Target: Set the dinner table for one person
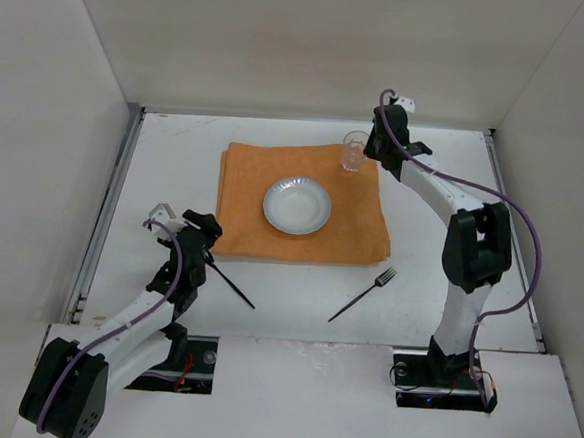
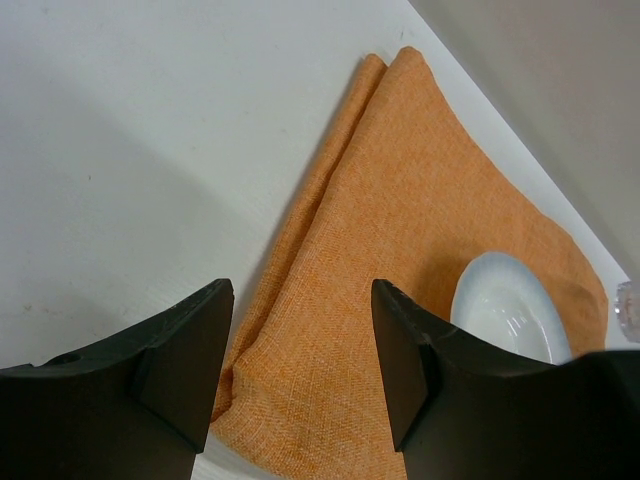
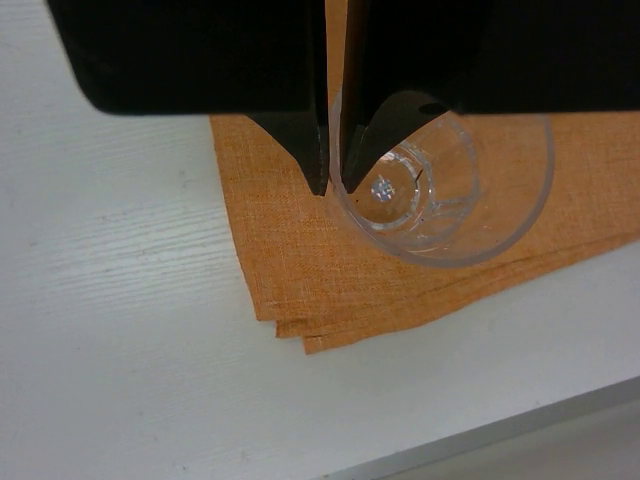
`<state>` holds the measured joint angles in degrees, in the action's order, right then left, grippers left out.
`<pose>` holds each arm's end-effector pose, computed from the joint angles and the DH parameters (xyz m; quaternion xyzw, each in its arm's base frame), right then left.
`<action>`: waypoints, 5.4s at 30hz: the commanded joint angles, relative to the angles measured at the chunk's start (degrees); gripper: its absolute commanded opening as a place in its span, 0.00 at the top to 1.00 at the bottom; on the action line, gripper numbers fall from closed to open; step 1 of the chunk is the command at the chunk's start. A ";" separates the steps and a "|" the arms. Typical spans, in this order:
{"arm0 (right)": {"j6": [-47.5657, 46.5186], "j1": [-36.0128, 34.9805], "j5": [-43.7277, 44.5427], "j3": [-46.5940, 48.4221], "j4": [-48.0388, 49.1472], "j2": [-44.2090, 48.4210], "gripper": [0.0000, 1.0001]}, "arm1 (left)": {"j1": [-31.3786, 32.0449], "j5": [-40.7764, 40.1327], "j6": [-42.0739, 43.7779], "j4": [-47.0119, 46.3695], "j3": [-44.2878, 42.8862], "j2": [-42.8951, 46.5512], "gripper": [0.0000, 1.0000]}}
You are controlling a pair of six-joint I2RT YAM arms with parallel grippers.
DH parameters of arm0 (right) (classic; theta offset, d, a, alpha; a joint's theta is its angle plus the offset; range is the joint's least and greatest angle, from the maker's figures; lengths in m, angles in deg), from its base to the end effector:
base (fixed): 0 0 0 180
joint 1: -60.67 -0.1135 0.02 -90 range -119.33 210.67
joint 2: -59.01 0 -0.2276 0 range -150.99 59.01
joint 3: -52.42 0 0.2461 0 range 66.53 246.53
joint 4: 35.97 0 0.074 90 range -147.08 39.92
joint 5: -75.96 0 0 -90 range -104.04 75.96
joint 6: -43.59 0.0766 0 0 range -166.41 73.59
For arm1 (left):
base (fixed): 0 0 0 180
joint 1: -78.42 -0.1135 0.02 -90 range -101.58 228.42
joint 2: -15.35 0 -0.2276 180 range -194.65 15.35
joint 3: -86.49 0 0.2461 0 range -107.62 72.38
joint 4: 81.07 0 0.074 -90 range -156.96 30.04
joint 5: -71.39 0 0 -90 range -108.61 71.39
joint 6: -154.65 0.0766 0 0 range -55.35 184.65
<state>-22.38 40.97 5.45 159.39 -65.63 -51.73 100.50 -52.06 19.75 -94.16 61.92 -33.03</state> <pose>0.4494 0.1338 0.2296 0.1129 0.8642 0.0356 0.4889 0.2285 -0.0471 0.1586 -0.3259 0.6866 -0.1523 0.6318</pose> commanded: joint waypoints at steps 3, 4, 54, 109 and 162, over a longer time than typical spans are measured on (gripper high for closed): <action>-2.32 -0.29 1.52 6.36 -2.11 -4.91 0.92 | -0.25 -0.30 -0.09 -2.42 0.70 1.01 0.45; -2.32 -0.29 1.35 6.80 -2.38 -6.06 0.92 | -0.25 -0.30 -0.09 -2.42 0.70 1.09 0.45; -0.48 -46.07 -13.15 -34.33 28.38 17.06 0.73 | -0.06 -10.84 -1.41 14.88 -6.33 7.33 0.52; -8.48 -54.43 -2.18 -21.49 16.43 -5.98 0.96 | -15.10 -1.61 -11.26 18.59 -2.55 9.44 0.48; 4.80 -18.83 10.49 -39.69 8.08 17.58 0.94 | -1.30 -3.11 -4.14 7.69 -3.69 0.92 0.47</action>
<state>-17.11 22.35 14.19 116.55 -57.89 -33.85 98.58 -53.46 14.81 -84.17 58.79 -31.92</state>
